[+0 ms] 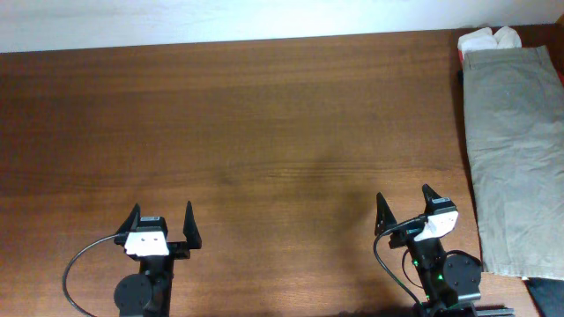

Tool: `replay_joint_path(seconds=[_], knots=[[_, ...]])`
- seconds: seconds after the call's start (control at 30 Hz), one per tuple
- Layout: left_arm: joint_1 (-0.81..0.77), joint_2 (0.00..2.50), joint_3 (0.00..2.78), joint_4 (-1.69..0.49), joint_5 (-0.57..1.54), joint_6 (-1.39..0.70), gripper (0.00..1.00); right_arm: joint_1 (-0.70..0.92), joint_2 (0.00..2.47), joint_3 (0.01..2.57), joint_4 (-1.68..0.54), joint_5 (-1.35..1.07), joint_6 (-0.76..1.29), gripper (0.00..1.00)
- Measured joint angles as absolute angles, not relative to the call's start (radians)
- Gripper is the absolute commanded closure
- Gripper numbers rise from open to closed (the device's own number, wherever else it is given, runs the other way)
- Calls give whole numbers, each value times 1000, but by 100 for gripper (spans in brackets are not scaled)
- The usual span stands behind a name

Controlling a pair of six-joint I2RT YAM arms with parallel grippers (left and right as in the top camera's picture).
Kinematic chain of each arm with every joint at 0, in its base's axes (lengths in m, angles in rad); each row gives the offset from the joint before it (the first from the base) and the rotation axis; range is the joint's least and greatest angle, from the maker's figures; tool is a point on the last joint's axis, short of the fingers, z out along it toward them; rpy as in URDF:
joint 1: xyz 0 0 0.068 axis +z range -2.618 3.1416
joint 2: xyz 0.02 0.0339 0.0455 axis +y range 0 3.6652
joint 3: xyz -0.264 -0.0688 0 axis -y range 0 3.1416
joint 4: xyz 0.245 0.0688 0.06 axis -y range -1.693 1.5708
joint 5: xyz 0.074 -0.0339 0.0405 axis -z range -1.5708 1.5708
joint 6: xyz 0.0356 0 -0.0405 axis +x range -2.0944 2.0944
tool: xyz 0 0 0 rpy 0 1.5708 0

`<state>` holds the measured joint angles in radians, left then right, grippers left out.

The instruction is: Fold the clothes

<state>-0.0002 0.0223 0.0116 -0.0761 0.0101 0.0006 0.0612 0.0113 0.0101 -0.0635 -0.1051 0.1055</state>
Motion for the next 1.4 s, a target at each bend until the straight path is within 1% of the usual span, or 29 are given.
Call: replay_joint_path(seconds=[0.47, 0.53, 0.6, 0.73, 0.8, 0.9, 0.97, 1.07, 1.1, 1.13, 1.17, 1.2, 1.23, 1.27, 1.33, 1.4], knots=[[0, 22, 12, -76, 10, 1, 1, 61, 11, 10, -62, -107, 106, 1], [0, 22, 12, -76, 10, 1, 1, 61, 11, 10, -39, -273, 189, 1], [0, 23, 12, -76, 10, 1, 1, 61, 13, 10, 35, -443, 313, 1], [0, 23, 12, -76, 10, 1, 1, 61, 13, 10, 99, -516, 391, 1], [0, 23, 12, -77, 10, 1, 1, 61, 15, 10, 233, -512, 413, 1], [0, 24, 12, -77, 9, 1, 1, 61, 15, 23, 240, -391, 430, 1], [0, 24, 12, -77, 9, 1, 1, 61, 28, 91, 236, -287, 410, 1], [0, 28, 12, -78, 6, 1, 1, 61, 204, 187, 235, -153, 365, 1], [0, 28, 12, -78, 5, 1, 1, 61, 341, 250, 227, -104, 340, 1], [0, 29, 12, -79, 2, 1, 1, 61, 419, 295, 215, -81, 314, 1], [0, 30, 13, -81, 1, 1, 1, 60, 581, 412, 141, -59, 271, 1], [0, 30, 13, -80, 1, 1, 1, 58, 694, 506, 99, -44, 238, 1], [0, 33, 13, -79, 2, 1, 1, 49, 774, 593, -8, -33, 220, 1], [0, 30, 14, -78, 0, 1, 1, 6, 974, 798, -131, -18, 198, 1], [0, 30, 13, -80, -2, 2, 1, -78, 1267, 1132, -316, -4, 168, 1], [0, 30, 14, -81, -1, 4, 1, -144, 1476, 1359, -454, 4, 148, 1]])
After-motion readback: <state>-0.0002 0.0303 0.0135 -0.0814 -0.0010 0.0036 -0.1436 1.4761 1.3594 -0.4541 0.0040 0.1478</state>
